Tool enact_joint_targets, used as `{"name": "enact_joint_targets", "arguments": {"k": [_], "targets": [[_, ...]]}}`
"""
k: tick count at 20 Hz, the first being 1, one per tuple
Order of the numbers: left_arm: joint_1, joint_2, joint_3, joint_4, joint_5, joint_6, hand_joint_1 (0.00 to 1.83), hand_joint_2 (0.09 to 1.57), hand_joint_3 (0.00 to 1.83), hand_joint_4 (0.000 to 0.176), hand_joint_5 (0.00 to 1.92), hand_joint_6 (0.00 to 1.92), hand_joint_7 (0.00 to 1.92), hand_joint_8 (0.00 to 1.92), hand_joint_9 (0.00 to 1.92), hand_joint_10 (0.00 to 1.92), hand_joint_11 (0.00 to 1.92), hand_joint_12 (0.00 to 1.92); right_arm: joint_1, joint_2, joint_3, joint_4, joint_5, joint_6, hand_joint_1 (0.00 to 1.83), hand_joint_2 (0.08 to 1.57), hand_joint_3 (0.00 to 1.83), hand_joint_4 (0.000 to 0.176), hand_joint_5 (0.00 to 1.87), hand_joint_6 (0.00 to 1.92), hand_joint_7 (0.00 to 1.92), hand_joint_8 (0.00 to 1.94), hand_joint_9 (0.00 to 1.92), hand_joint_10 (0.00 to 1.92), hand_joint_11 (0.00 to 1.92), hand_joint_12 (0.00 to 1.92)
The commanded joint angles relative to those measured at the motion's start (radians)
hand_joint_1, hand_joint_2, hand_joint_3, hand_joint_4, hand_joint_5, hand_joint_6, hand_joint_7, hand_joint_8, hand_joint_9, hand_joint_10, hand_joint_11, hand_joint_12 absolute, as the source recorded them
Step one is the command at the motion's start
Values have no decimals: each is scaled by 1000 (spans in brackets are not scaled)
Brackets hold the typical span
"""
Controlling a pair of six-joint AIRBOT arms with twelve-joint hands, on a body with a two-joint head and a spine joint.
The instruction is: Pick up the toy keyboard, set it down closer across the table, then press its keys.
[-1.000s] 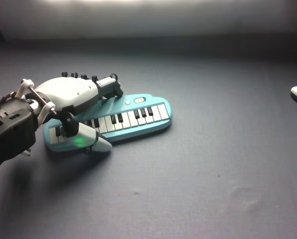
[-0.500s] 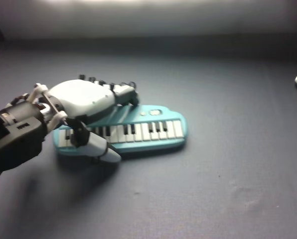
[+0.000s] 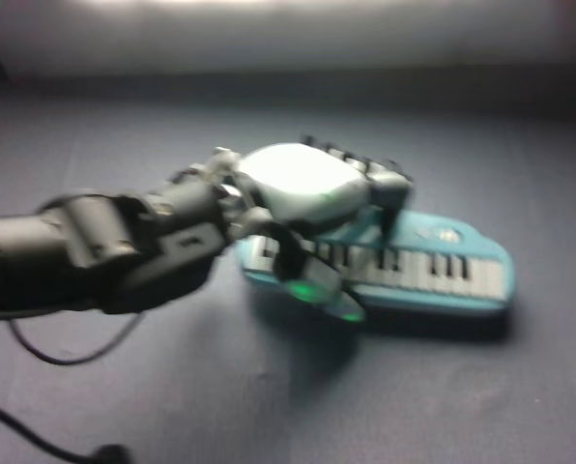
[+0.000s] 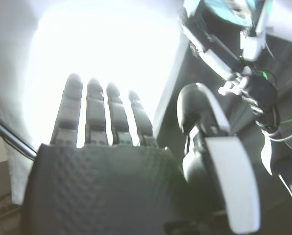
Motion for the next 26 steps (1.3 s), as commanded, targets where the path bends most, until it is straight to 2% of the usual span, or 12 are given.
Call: {"name": "enact_joint_targets", "arguments": {"k": [1, 4, 7, 9, 11, 13, 14, 16, 19, 23, 24, 26], "targets": [[-26, -18, 18, -15, -101, -9, 1442, 1283, 0, 0, 267, 1371, 497, 1609, 656, 1661, 581, 1807, 6, 6, 4, -16, 131, 6, 0, 1477, 14, 40, 0, 0, 0, 0, 0, 0, 0, 0], [-45, -78, 62, -15, -85, -43, 1445, 1284, 0, 0, 274, 1381, 499, 1617, 654, 1657, 641, 1837, 7, 6, 6, -23, 133, 10, 0, 1478, 11, 34, 0, 0, 0, 0, 0, 0, 0, 0], [-53, -111, 83, -15, -80, -65, 1230, 1131, 0, 0, 235, 1275, 314, 1218, 393, 1502, 526, 1714, 7, 6, 6, -23, 133, 12, 0, 1479, 9, 27, 0, 0, 0, 0, 0, 0, 0, 0], [-52, -117, 84, -12, -86, -77, 1067, 1130, 0, 0, 242, 509, 295, 438, 218, 707, 105, 1423, 7, 6, 7, -23, 133, 15, 0, 1478, 7, 25, 0, 0, 0, 0, 0, 0, 0, 0], [-50, -117, 84, -9, -104, -102, 827, 1096, 0, 86, 12, 33, 22, 33, 60, 174, 3, 1154, 7, 6, 6, -23, 133, 17, 1, 1484, 8, 37, 0, 0, 0, 0, 0, 0, 0, 0], [-47, -117, 84, 10, -126, -137, 758, 1025, 0, 117, 0, 0, 0, 0, 1, 6, 0, 622, 7, 6, 6, -23, 133, 20, 0, 1477, 4, 50, 0, 0, 0, 0, 0, 0, 0, 0], [-43, -111, 81, 19, -145, -160, 681, 989, 0, 165, 0, 0, 0, 0, 0, 0, 0, 52, 7, 6, 5, -23, 133, 20, 27, 1473, 0, 48, 0, 0, 0, 0, 0, 0, 0, 0], [-36, -89, 68, 23, -184, -185, 646, 974, 0, 174, 0, 0, 0, 0, 0, 0, 0, 10, 7, 6, 3, -23, 133, 20, 50, 1455, 0, 70, 0, 0, 0, 0, 0, 0, 0, 0], [-34, -5, 21, 23, -250, -183, 570, 993, 5, 174, 0, 0, 0, 0, 0, 0, 0, 0, 6, 6, 2, -32, 119, 23, 93, 1438, 0, 87, 0, 0, 0, 0, 0, 0, 0, 0], [-7, 148, -82, -108, -353, -22, 460, 1268, 10, 58, 0, 0, 0, 0, 0, 0, 0, 0, 23, -2, 15, -61, 15, 14, 31, 1465, 6, 26, 0, 0, 0, 0, 0, 0, 0, 0], [9, 195, -108, -158, -397, 25, 482, 1270, 6, 50, 13, 5, 0, 0, 0, 0, 0, 0, 46, -15, 26, -74, -47, -2, 51, 1474, 6, 2, 0, 0, 0, 0, 0, 0, 0, 0], [60, 267, -136, -228, -487, 37, 471, 1328, 23, 48, 74, 20, 0, 0, 0, 0, 0, 0, 101, -40, 47, -98, -157, -39, 2, 1482, 6, 7, 36, 13, 0, 0, 0, 0, 0, 0]]}}
